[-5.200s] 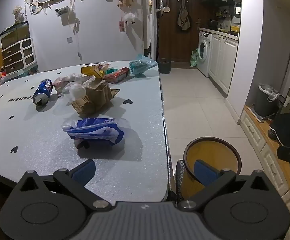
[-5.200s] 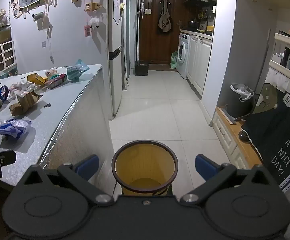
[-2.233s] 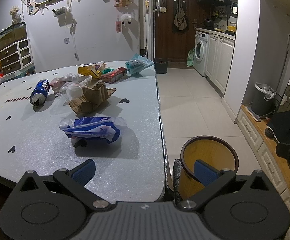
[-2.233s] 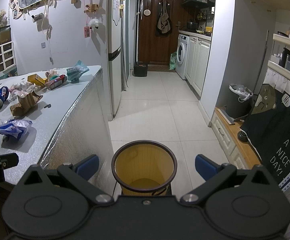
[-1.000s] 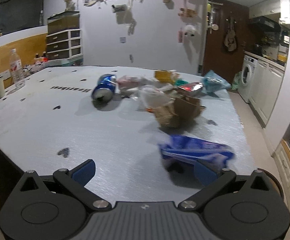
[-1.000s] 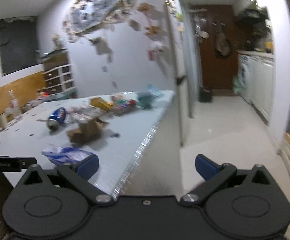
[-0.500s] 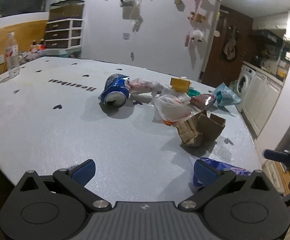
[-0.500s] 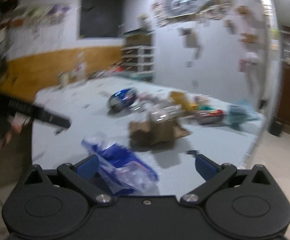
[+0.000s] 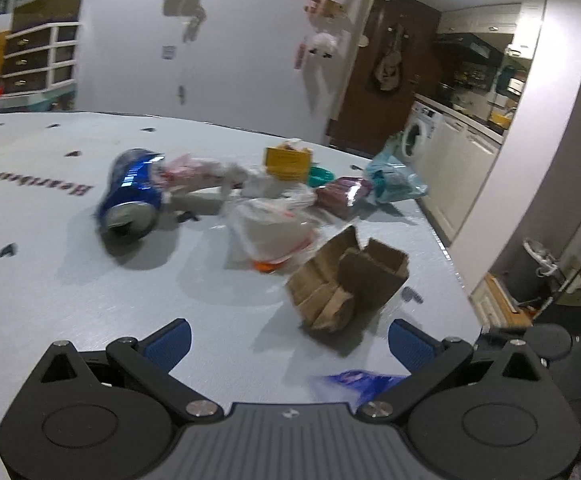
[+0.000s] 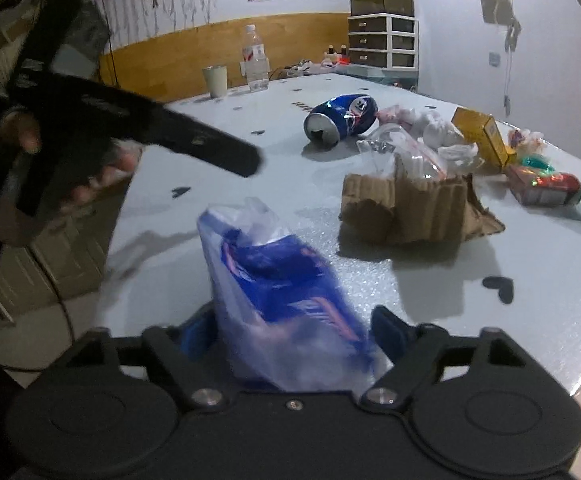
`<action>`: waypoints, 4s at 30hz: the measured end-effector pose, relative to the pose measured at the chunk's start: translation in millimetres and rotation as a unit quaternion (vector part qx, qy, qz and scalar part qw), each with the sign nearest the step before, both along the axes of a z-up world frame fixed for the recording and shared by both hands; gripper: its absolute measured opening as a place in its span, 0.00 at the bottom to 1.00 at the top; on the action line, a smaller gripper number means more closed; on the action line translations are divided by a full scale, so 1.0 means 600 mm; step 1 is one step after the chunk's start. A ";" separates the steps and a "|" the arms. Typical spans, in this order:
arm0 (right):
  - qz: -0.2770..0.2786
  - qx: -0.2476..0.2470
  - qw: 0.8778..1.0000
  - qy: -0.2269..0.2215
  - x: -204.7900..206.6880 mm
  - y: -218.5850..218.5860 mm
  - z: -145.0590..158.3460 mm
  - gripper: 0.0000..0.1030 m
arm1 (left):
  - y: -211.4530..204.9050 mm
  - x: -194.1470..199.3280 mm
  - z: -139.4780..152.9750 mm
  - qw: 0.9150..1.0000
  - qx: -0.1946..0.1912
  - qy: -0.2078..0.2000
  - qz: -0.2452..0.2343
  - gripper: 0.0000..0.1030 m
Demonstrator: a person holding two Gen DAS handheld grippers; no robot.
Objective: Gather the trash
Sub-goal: 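Reach the right tool to the blue-and-white plastic bag and grasp it while the left tool approaches the cardboard box, then grasp the torn cardboard box with the left tool while the right tool lifts the bag, then carry the cardboard box and blue bag in both tools over the trash bin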
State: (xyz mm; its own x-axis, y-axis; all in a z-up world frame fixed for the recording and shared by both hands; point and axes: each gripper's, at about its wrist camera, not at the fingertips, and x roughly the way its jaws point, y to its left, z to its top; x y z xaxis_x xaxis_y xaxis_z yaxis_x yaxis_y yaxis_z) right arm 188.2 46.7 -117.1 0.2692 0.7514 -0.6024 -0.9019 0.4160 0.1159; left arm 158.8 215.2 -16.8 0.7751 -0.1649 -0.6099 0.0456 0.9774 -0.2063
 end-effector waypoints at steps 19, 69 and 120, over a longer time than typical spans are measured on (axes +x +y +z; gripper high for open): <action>-0.198 0.031 0.979 0.029 -0.041 -0.140 0.018 0.43 | -0.137 0.094 -0.012 0.998 -0.035 0.032 0.052 1.00; -0.361 0.061 0.930 -0.021 -0.125 -0.245 0.053 0.35 | -0.295 -0.073 -0.009 0.993 0.057 -0.061 0.079 0.40; -0.542 -0.015 0.838 0.064 -0.097 -0.573 -0.133 0.35 | -0.647 0.042 -0.242 0.988 0.063 0.082 -0.118 0.40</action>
State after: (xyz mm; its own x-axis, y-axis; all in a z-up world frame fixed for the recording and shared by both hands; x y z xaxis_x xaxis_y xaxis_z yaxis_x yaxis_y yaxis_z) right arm 129.8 -297.2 -196.8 0.7153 0.0918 -0.6928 0.0270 0.9870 0.1587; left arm 183.7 -172.8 -162.2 0.6130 -0.2446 -0.7513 0.2515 0.9618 -0.1080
